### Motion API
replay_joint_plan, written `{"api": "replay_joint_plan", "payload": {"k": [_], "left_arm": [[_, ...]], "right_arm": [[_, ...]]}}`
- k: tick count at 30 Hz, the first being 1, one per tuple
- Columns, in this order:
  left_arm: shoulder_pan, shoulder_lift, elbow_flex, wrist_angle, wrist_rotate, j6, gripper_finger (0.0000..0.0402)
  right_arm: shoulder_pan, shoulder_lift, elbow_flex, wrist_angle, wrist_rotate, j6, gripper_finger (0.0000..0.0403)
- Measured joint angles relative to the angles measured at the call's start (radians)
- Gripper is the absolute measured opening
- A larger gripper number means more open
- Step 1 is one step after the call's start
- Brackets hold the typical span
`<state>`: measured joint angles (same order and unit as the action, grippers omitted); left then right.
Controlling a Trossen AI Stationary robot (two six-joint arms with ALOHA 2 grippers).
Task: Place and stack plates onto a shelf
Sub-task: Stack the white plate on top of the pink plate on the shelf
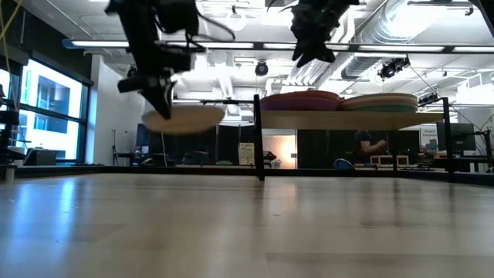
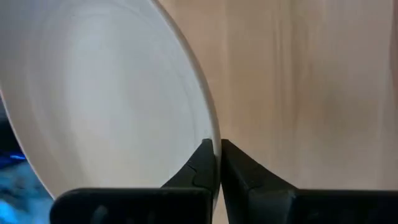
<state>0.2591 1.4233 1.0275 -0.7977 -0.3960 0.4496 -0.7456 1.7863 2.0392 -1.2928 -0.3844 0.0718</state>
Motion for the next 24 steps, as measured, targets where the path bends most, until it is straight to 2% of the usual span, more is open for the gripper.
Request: {"api": "replay_joint_plan", "payload": {"k": [7, 13, 19, 24], "left_arm": [[-0.077, -0.101, 0.011, -0.003, -0.161, 0.214, 0.0001], [-0.132, -0.098, 0.073, 0.002, -0.296, 0.37, 0.0001], [-0.159, -0.086, 0.096, 0.029, -0.3, 0.548, 0.0001], [-0.159, -0.086, 0.096, 0.053, -0.317, 0.577, 0.0001]], "right_arm": [[0.0, 0.0, 0.0, 0.074, 0.064, 0.045, 0.0101], [0.035, 0.0, 0.0, 0.101, 0.173, 0.07, 0.0101], [0.113, 0.0, 0.0, 0.107, 0.276, 0.086, 0.0101], [0.17, 0.0, 0.0, 0.132, 0.324, 0.133, 0.0101]]}}
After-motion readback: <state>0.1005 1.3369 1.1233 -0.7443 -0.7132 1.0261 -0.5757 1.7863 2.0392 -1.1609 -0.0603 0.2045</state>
